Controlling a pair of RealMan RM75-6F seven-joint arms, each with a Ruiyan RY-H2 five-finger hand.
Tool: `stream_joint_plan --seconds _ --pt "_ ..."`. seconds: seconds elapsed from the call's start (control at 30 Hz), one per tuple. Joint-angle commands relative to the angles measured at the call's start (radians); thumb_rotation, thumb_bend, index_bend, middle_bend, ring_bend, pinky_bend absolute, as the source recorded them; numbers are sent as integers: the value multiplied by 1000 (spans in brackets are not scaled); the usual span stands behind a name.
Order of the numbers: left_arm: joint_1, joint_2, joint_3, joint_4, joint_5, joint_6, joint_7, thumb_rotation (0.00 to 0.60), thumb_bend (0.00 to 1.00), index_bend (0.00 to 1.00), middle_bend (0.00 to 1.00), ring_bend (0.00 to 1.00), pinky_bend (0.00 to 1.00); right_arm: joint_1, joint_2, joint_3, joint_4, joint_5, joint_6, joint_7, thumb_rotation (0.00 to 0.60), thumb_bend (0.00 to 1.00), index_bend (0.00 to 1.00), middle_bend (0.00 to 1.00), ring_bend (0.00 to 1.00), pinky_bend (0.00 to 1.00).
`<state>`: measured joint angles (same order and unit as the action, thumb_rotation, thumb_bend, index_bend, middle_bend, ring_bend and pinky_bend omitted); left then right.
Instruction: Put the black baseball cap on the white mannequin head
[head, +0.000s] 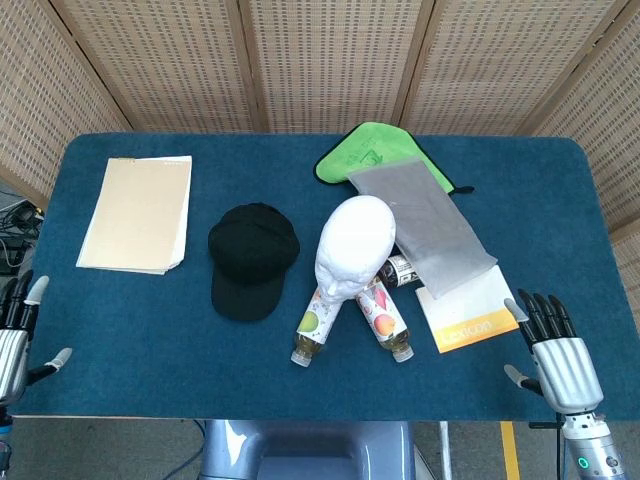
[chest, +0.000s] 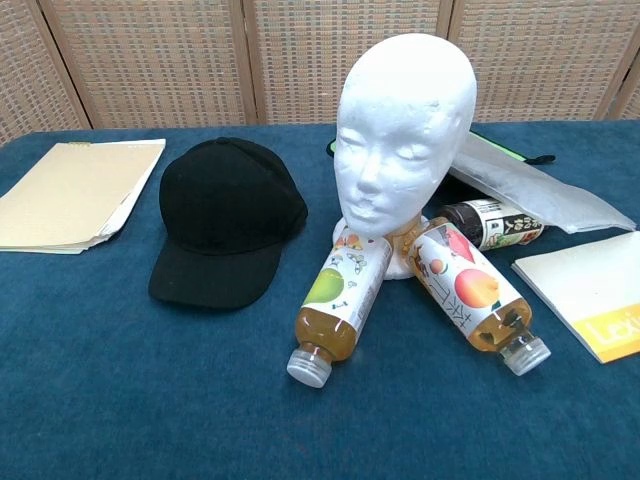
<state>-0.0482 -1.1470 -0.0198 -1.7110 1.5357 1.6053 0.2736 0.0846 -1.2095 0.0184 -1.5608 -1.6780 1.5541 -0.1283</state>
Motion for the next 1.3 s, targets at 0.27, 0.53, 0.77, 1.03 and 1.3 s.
stream_joint_plan --seconds 0.27,0.53,0.77,1.03,1.3 --pt "0 10 5 -22 -14 -9 26 600 0 0 0 0 0 -1 9 -2 -13 8 0 -2 600 60 49 0 0 0" --pt "-5 -1 2 -11 -6 -18 28 600 0 0 0 0 0 0 9 4 -16 20 -3 -4 600 60 54 0 0 0" --pt "-9 -21 2 -4 7 -25 51 600 0 0 0 0 0 0 11 4 -18 27 -8 1 600 60 66 0 0 0" --pt "-53 -120 -36 63 35 -38 96 600 0 0 0 0 5 -5 23 8 -28 35 -2 19 600 60 72 0 0 0" --pt "-119 -234 -89 178 83 -28 109 600 0 0 449 492 487 -4 24 10 -29 38 -2 23 600 60 86 0 0 0"
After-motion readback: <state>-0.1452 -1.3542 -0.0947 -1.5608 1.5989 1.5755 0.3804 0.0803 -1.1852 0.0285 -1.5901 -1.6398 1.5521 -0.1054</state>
